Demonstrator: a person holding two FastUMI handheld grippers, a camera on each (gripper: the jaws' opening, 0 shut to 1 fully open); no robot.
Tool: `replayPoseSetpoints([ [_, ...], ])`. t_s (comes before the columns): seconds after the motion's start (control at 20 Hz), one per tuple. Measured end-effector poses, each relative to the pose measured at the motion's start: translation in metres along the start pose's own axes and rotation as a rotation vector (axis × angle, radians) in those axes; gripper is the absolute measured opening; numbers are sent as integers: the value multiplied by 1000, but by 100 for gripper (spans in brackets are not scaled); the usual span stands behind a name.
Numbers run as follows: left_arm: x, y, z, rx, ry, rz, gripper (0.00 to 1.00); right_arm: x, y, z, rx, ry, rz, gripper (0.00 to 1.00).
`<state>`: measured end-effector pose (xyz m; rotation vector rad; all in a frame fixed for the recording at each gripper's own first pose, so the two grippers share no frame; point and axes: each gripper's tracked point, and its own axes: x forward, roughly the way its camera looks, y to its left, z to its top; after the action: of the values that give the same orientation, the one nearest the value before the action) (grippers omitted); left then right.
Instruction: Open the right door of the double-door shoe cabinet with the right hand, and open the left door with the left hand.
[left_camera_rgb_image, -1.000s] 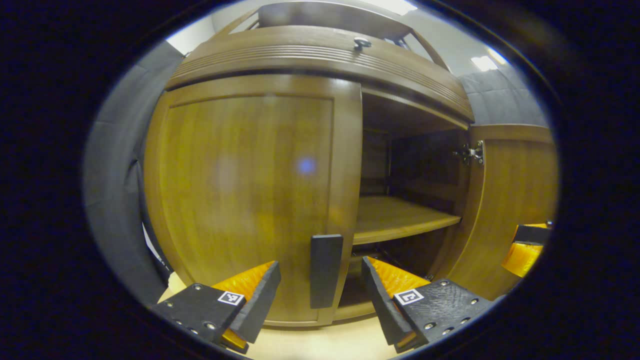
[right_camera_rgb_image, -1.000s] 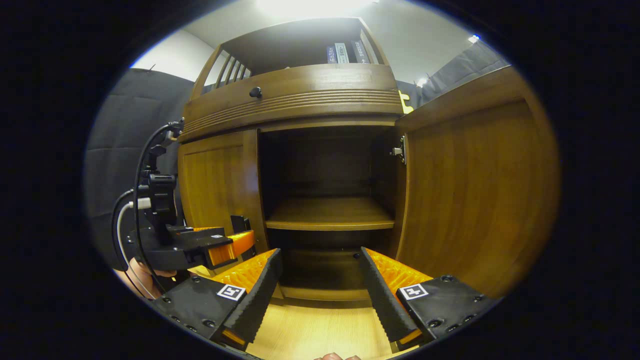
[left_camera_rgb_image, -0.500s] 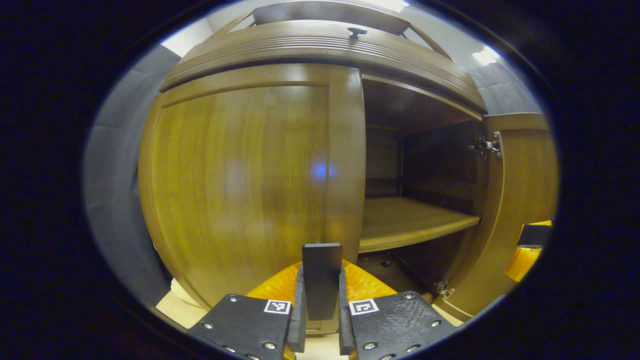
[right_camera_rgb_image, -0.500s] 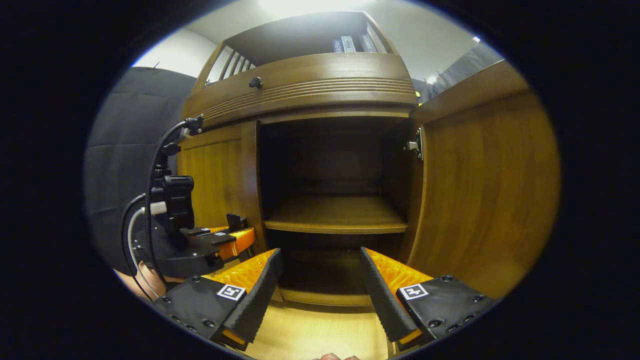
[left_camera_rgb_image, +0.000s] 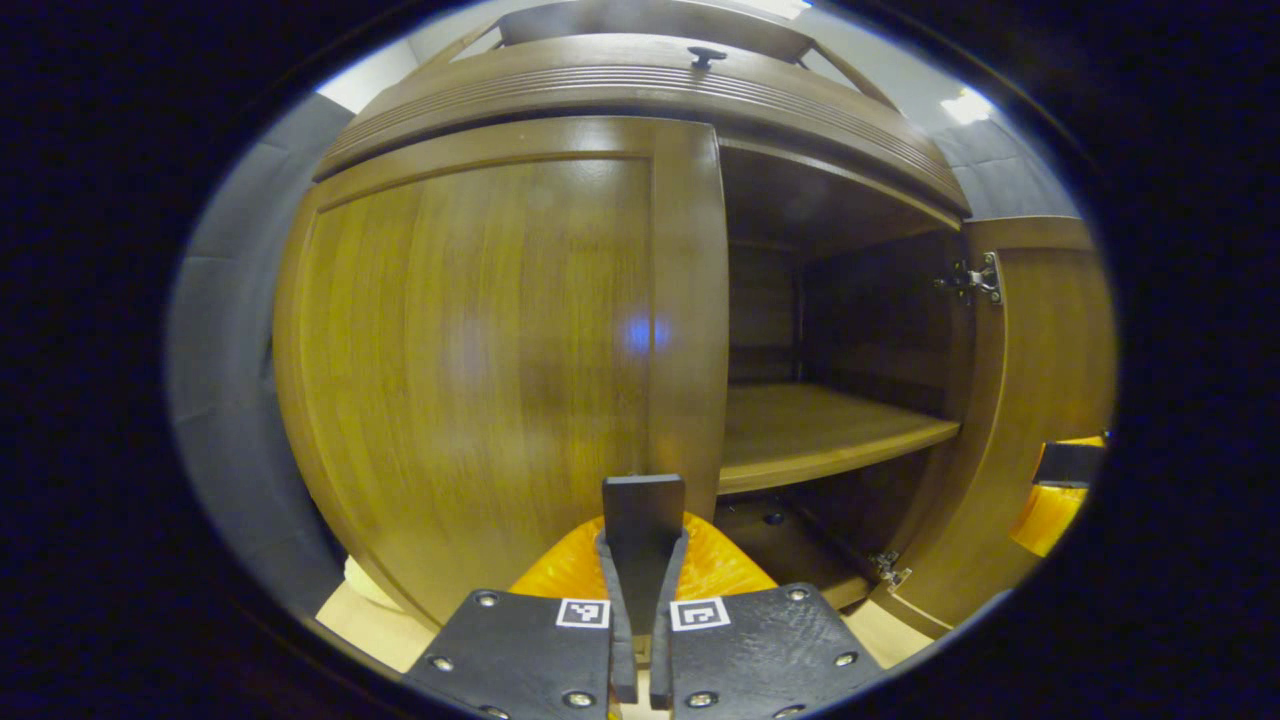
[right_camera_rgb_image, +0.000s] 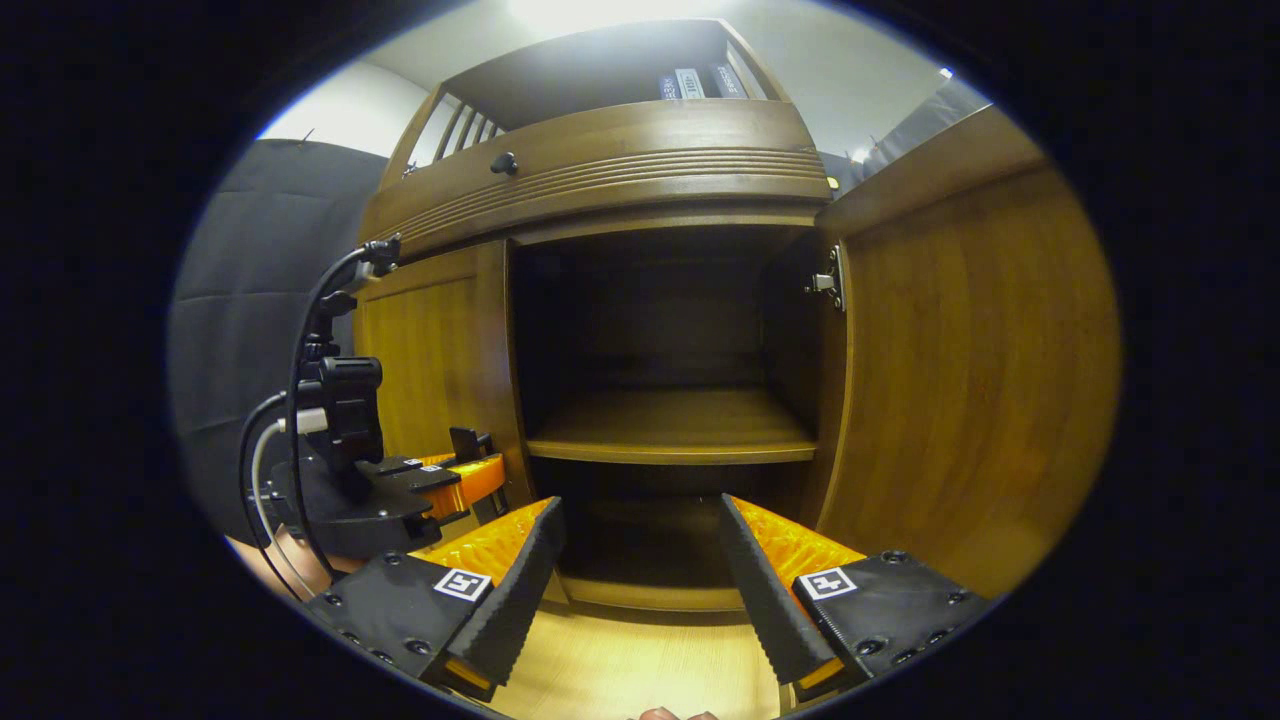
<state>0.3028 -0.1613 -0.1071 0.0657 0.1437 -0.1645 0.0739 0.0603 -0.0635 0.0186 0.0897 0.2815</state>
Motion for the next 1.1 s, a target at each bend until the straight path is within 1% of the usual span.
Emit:
replayPoseSetpoints([
  [0.1, -4, 0, 1, -4, -3, -2, 7, -3, -2, 1, 8, -6, -11, 93],
  [0.15, -8, 0, 0, -5, -2, -7, 7, -5, -4, 2, 11, -8, -17, 96],
  [0.35, -28, 1, -1, -8, -9, -27, 8, -14, -2, -2, 17, -1, -26, 96],
  [0.4, -33, 1, -2, -9, -11, -28, 8, -18, 0, -3, 17, 4, -26, 92],
  [0.6, -52, 5, -3, -20, -12, -32, 7, -26, 8, -10, 16, 16, -28, 96],
  [0.75, -73, 10, -5, -6, -26, -32, 7, -33, 15, -13, 18, 21, -28, 99],
  [0.85, -86, 12, -8, -7, -28, -34, 7, -40, 20, -16, 22, 21, -27, 93],
  [0.9, -91, 15, -9, -9, -28, -35, 7, -42, 23, -17, 23, 22, -27, 93],
  [0.95, -96, 17, -8, -10, -28, -36, 7, -45, 25, -17, 22, 22, -28, 96],
  [1.05, -100, 19, -9, -8, -31, -34, 7, -52, 29, -19, 22, 20, -34, 99],
  [1.1, -106, 20, -9, -10, -34, -32, 7, -55, 29, -20, 24, 18, -38, 99],
])
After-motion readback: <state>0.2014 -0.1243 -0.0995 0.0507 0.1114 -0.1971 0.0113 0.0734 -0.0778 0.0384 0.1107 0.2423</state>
